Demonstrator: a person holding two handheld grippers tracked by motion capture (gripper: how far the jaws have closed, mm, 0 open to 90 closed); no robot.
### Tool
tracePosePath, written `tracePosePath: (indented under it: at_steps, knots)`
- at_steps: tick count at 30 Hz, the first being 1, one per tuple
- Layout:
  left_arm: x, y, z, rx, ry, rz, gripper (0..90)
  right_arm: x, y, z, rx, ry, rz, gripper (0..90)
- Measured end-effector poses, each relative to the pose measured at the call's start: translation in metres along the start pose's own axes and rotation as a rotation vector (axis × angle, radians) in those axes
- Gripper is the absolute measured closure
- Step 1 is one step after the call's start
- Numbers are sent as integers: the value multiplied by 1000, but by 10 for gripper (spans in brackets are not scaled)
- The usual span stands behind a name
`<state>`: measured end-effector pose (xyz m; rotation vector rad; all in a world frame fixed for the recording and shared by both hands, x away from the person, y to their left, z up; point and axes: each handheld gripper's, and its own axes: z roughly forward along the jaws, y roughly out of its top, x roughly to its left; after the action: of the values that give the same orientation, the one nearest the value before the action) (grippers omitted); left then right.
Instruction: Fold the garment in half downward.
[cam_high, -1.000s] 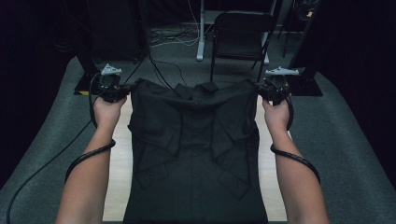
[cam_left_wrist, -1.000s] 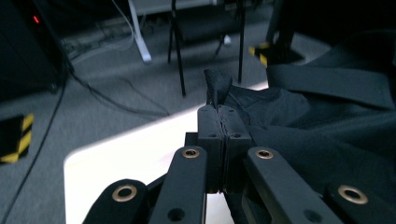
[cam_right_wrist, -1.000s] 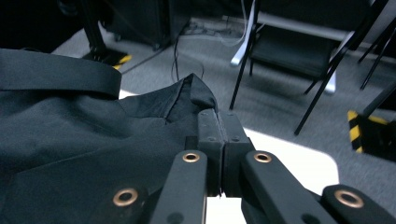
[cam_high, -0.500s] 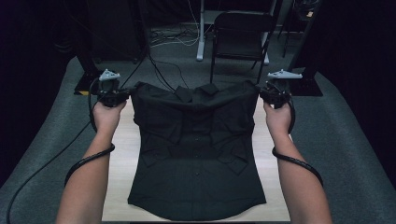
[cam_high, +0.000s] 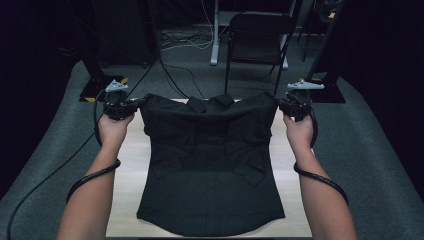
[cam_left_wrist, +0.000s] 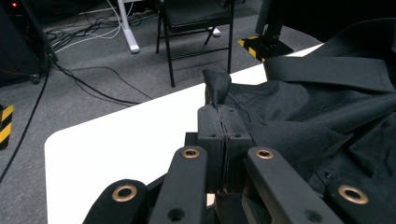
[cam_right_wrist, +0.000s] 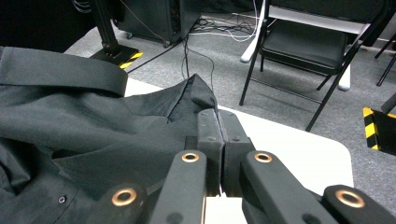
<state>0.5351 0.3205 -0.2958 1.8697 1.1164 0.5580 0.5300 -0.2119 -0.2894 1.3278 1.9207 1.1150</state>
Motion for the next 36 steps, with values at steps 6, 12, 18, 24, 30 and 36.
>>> tracePosePath:
  at_steps: [6,12,18,24,30,36]
  knots:
    - [-3,-7,-5,-21,-15,-16,885,-1,-5,-6,9,23,2,893]
    - [-7,-15,-8,-24,-26,-17,885,-2,-16,-10,9,43,9,893]
    - [-10,-20,-14,-36,-39,-25,885,-3,-26,-16,-4,67,18,894]
    - [-13,-25,-22,-37,-50,5,885,-3,-31,-25,-15,90,19,893]
    - [-16,-34,-28,-40,-58,8,885,0,-37,-33,-25,115,22,893]
    - [-19,-41,-33,-42,-79,10,885,0,-45,-38,-15,130,27,893]
